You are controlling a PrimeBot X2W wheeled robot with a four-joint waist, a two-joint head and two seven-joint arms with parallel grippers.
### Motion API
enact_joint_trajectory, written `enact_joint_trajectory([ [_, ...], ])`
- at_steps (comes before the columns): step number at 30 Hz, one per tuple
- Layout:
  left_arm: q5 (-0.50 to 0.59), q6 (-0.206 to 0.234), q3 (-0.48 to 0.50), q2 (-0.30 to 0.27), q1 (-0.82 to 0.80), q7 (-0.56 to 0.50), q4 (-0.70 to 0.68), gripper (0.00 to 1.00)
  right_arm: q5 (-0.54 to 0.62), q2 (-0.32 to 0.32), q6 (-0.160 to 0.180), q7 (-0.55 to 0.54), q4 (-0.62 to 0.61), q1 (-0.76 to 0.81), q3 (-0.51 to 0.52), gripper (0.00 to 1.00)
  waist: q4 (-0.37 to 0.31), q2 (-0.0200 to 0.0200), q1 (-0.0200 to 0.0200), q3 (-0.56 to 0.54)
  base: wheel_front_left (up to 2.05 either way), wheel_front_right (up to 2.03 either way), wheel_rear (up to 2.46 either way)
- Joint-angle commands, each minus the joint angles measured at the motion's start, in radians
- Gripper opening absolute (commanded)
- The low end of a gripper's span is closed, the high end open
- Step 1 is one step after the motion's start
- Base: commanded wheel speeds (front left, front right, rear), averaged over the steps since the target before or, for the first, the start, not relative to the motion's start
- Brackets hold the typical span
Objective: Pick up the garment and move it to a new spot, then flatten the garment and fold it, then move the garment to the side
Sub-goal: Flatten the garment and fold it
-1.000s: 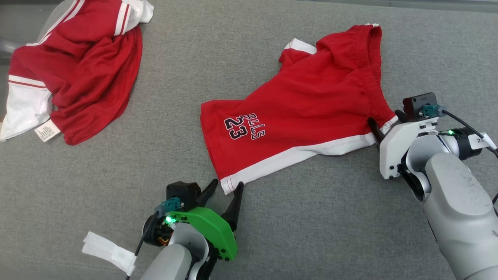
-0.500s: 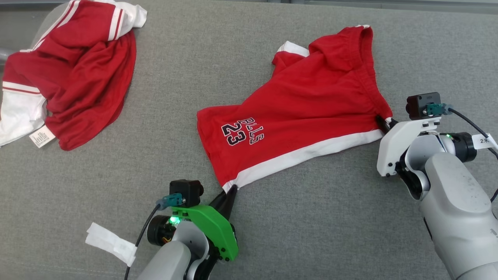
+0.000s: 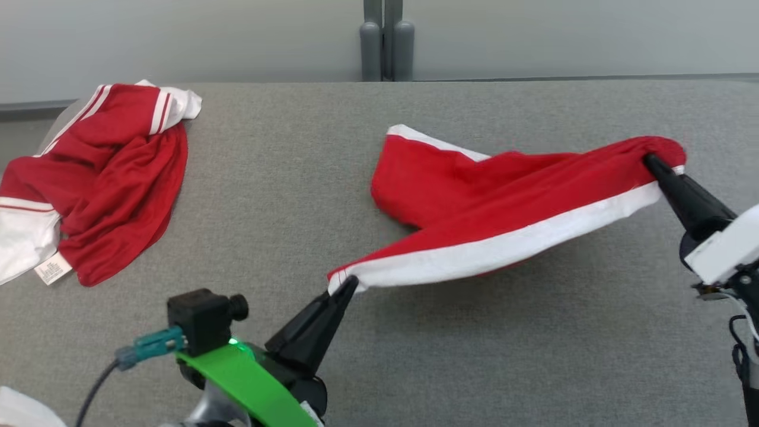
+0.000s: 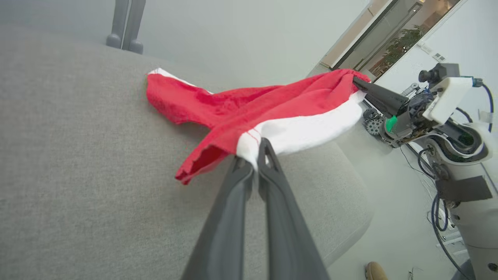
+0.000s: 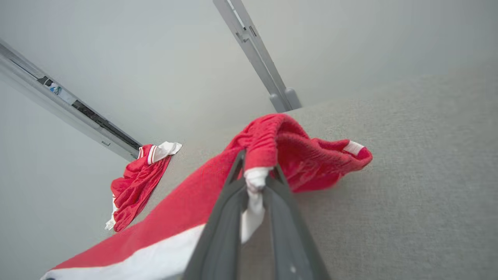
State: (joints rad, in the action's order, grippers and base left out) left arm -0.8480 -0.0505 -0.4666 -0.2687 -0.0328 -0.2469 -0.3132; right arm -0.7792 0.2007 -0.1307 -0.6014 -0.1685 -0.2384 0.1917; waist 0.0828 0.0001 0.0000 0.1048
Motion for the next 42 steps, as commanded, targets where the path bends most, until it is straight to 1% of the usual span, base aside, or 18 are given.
enact_joint_trajectory([
  [1, -0.007, 0.015, 0.017, -0.016, 0.002, -0.016, -0.062, 0.0, -0.023, -0.032, 0.0, -0.046, -0.06, 0.013, 0.036, 0.0, -0.057, -0.0001, 0.0, -0.039, 0.0, 0.0, 0.0],
  [2, -0.022, 0.024, 0.031, -0.027, -0.01, -0.036, -0.121, 0.0, -0.035, -0.054, 0.0, -0.093, -0.12, 0.006, 0.076, 0.0, -0.065, -0.0001, 0.0, -0.034, 0.0, 0.0, 0.0],
  [5, -0.073, 0.05, 0.072, -0.04, -0.071, -0.089, -0.237, 0.0, -0.054, -0.11, 0.0, -0.208, -0.236, -0.051, 0.168, 0.0, -0.08, -0.0001, 0.0, -0.003, 0.0, 0.0, 0.0],
  [8, -0.078, 0.075, 0.122, -0.061, -0.163, -0.136, -0.26, 0.0, -0.038, -0.139, 0.0, -0.295, -0.284, -0.141, 0.211, 0.0, -0.092, -0.0001, 0.0, 0.047, 0.0, 0.0, 0.0],
  [10, -0.103, 0.087, 0.141, -0.055, -0.24, -0.168, -0.245, 0.0, -0.007, -0.143, 0.0, -0.338, -0.292, -0.22, 0.22, 0.0, -0.097, -0.0001, 0.0, 0.093, 0.0, 0.0, 0.0],
  [11, -0.105, 0.095, 0.16, -0.062, -0.294, -0.187, -0.227, 0.0, 0.012, -0.146, 0.0, -0.359, -0.282, -0.268, 0.218, 0.0, -0.098, -0.0001, 0.0, 0.122, 0.0, 0.0, 0.0],
  [14, -0.131, 0.112, 0.184, -0.063, -0.435, -0.243, -0.143, 0.0, 0.057, -0.149, 0.0, -0.364, -0.201, -0.408, 0.214, 0.0, -0.094, -0.0001, 0.0, 0.196, 0.0, 0.0, 0.0],
  [17, -0.104, 0.126, 0.212, -0.074, -0.635, -0.281, 0.004, 0.0, 0.143, -0.149, 0.0, -0.3, -0.05, -0.594, 0.207, 0.0, -0.082, -0.0001, 0.0, 0.279, 0.0, 0.0, 0.0],
  [20, -0.056, 0.134, 0.222, -0.05, -0.837, -0.259, 0.174, 0.0, 0.245, -0.146, 0.001, -0.18, 0.124, -0.782, 0.205, 0.0, -0.068, -0.0001, 0.0, 0.35, 0.0, 0.0, 0.0],
  [22, -0.001, 0.136, 0.231, -0.026, -0.977, -0.193, 0.304, 0.0, 0.32, -0.143, 0.001, -0.071, 0.25, -0.904, 0.21, 0.0, -0.056, -0.0001, 0.0, 0.386, 0.0, 0.0, 0.0],
  [24, 0.058, 0.119, 0.236, 0.006, -1.094, -0.084, 0.426, 0.0, 0.359, -0.14, 0.002, 0.047, 0.383, -1.017, 0.227, 0.0, -0.044, -0.0001, 0.0, 0.408, 0.0, 0.0, 0.0],
  [27, 0.146, 0.07, 0.206, 0.037, -1.225, 0.076, 0.585, 0.0, 0.398, -0.141, 0.002, 0.211, 0.566, -1.144, 0.207, 0.0, -0.034, -0.0001, 0.0, 0.43, 0.0, 0.0, 0.0],
  [29, 0.189, 0.039, 0.184, 0.053, -1.286, 0.162, 0.669, 0.0, 0.418, -0.141, 0.002, 0.291, 0.65, -1.187, 0.187, 0.0, -0.027, -0.0001, 0.0, 0.449, 0.0, 0.0, 0.0],
  [32, 0.224, -0.001, 0.154, 0.078, -1.305, 0.266, 0.783, 0.0, 0.411, -0.143, 0.002, 0.363, 0.749, -1.198, 0.165, 0.0, -0.019, -0.0001, 0.0, 0.472, 0.0, 0.0, 0.0],
  [34, 0.235, -0.022, 0.135, 0.089, -1.268, 0.316, 0.847, 0.0, 0.408, -0.145, 0.001, 0.388, 0.791, -1.159, 0.135, 0.0, -0.019, -0.0001, 0.0, 0.476, 0.0, 0.0, 0.0],
  [36, 0.235, -0.044, 0.106, 0.098, -1.201, 0.357, 0.893, 0.0, 0.376, -0.145, 0.001, 0.397, 0.809, -1.089, 0.103, 0.0, -0.021, -0.0001, 0.0, 0.467, 0.0, 0.0, 0.0],
  [39, 0.199, -0.064, 0.08, 0.106, -1.057, 0.407, 0.91, 0.0, 0.324, -0.144, 0.001, 0.386, 0.769, -0.935, 0.061, 0.0, -0.026, -0.0001, 0.0, 0.435, 0.0, 0.0, 0.0],
  [42, 0.166, -0.071, 0.06, 0.096, -0.88, 0.435, 0.877, 0.0, 0.259, -0.133, 0.001, 0.353, 0.691, -0.747, 0.038, 0.0, -0.027, -0.0001, 0.0, 0.398, 0.0, 0.0, 0.0],
])
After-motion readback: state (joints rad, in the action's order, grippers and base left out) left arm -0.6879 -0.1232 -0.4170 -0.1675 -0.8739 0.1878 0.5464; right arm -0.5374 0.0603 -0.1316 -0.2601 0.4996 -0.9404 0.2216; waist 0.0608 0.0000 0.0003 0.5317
